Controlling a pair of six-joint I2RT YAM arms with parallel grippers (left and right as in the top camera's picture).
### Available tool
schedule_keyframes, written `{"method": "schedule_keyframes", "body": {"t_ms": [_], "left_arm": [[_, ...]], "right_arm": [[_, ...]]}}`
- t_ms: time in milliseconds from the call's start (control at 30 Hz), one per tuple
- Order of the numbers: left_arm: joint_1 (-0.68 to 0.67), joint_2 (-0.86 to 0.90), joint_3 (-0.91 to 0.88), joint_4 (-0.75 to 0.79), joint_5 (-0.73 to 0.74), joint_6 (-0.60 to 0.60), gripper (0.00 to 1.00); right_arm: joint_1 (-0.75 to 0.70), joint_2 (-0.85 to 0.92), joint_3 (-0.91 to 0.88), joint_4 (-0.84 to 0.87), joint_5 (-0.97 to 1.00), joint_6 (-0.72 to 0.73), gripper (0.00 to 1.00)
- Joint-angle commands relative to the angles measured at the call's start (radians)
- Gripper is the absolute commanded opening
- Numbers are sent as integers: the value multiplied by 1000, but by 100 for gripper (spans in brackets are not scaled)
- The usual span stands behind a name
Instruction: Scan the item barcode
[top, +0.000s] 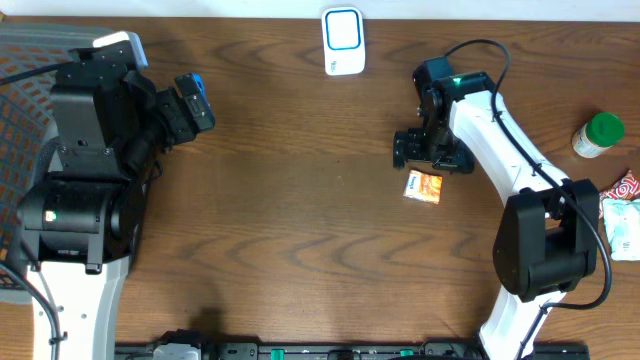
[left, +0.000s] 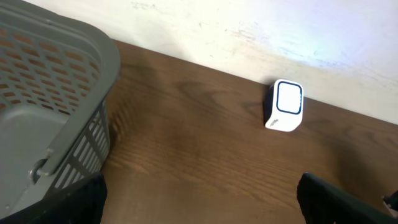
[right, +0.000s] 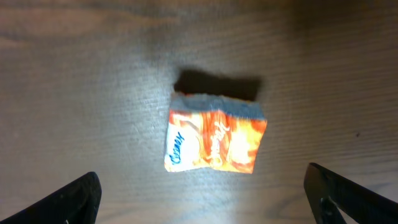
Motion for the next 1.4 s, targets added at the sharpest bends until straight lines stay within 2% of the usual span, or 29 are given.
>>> {"method": "schedule_keyframes", "body": {"t_ms": [0,100,233,333,467,833,1000,1233,1367], "left_arm": [[5,0,11,0,-13,9,98],[5,0,11,0,-13,9,98],[5,0,11,0,-13,9,98],[5,0,11,0,-13,9,98],[5,0,11,0,-13,9,98],[5,0,11,0,-13,9,98],[5,0,11,0,-13,9,98],[5,0,11,0,-13,9,98],[5,0,11,0,-13,9,98]], "right_arm": [[3,-6,19,-21,-84,-147,99],[0,-6,19,-56,-254,-375,99],[0,-6,19,-57,-275,-503,99],[0,-6,11,-4,-197,-513,97],[-1,-6,11,14,-82,-513,99],[-39,-6,-3,11,-79,-509,99],[-93,-6,-88,74,-95,-509,99],[-156,-4,-192,193,-282,-602,99],[-166,-4,-230,268,-295,-606,99]]}}
